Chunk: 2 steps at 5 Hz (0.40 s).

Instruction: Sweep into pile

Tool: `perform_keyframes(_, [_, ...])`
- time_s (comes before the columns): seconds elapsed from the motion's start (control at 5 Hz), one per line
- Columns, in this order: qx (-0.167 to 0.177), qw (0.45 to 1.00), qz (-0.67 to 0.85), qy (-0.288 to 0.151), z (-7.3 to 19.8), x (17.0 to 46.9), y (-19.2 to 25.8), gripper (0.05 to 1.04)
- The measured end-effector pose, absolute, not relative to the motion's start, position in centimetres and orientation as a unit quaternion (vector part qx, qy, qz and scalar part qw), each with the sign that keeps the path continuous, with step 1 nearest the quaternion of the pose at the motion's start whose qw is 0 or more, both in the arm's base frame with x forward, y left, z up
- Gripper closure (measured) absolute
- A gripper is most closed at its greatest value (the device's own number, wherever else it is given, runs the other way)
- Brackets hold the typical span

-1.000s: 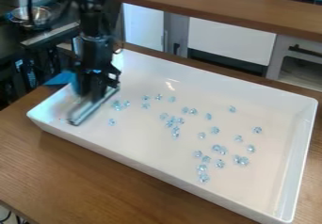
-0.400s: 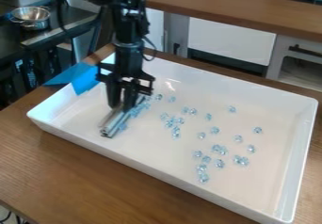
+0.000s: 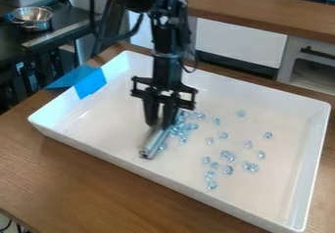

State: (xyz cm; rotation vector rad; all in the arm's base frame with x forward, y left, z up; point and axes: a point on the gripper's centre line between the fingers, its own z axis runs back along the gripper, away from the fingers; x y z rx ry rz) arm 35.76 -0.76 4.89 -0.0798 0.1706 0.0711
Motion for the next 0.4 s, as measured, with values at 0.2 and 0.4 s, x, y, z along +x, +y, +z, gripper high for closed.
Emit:
perform_keyframes(0.2, [-0.054, 0.994, 0.030, 0.094, 5.2, 35.5, -4.2, 0.756])
perform_keyframes(0.4, [-0.063, 0.993, 0.018, 0.096, 5.5, 35.3, -7.4, 0.756])
